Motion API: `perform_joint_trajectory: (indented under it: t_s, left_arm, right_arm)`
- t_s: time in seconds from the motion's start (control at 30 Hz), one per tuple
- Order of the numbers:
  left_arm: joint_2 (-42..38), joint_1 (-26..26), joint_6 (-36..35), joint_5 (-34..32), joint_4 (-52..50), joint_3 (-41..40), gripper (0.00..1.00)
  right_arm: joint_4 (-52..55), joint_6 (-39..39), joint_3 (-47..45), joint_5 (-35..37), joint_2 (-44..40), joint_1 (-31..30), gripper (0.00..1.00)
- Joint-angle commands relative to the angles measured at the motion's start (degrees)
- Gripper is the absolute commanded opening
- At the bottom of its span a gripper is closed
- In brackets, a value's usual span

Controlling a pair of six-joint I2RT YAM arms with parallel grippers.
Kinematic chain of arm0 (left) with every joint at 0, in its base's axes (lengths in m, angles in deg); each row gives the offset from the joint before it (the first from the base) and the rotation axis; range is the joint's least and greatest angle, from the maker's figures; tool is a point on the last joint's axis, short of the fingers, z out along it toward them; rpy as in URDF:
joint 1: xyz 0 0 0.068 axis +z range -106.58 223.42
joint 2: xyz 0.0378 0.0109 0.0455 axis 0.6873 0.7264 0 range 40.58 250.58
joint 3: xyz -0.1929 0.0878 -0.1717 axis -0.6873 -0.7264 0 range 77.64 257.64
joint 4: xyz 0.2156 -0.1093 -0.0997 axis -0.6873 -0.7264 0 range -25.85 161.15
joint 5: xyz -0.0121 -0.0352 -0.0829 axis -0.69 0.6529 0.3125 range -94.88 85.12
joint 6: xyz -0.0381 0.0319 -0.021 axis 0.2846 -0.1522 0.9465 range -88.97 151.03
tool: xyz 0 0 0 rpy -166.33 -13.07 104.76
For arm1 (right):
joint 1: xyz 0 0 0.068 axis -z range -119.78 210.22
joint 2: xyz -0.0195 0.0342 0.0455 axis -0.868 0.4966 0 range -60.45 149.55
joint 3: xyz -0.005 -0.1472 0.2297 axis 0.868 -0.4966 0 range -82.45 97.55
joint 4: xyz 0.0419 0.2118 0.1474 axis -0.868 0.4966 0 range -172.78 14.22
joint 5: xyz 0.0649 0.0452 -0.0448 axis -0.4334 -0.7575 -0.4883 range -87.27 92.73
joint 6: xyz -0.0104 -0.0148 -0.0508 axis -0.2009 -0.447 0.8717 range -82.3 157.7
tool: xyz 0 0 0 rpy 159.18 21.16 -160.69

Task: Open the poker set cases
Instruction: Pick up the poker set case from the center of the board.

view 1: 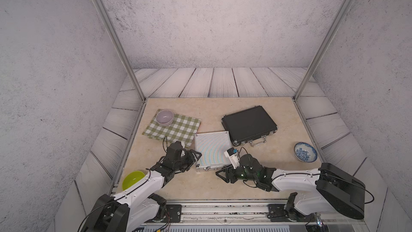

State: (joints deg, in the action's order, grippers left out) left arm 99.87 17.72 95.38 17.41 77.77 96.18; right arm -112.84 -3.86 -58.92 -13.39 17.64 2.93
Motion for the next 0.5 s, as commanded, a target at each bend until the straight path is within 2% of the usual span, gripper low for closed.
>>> perform_joint_trajectory:
  t_s: [0.0, 0.1, 0.23, 0.37, 0.47]
  left_arm:
    - [-0.65, -0.76, -1.17, 0.76, 1.11, -0.32, 0.59]
    - [-0.99, -0.76, -3.17, 0.52, -0.13, 0.11, 0.59]
    - [-5.10, -0.76, -11.38, -3.08, -11.09, 4.99, 0.63]
    - [-13.41, -0.85, -25.59, -11.81, -25.64, 13.72, 0.65]
    - [-17.46, -0.85, -41.09, -11.36, -29.09, 18.78, 0.65]
  right_arm:
    - [-2.58, -2.27, 1.36, -2.07, -0.19, -0.13, 0.59]
    - [2.04, 0.03, 2.88, -1.62, -0.61, -0.12, 0.61]
    - [8.88, 5.99, 5.04, -1.19, -2.82, -0.09, 0.61]
    - [17.99, 13.95, 8.05, 0.78, -5.97, -0.11, 0.61]
    - [24.96, 19.76, 10.72, 2.95, -8.10, -0.09, 0.61]
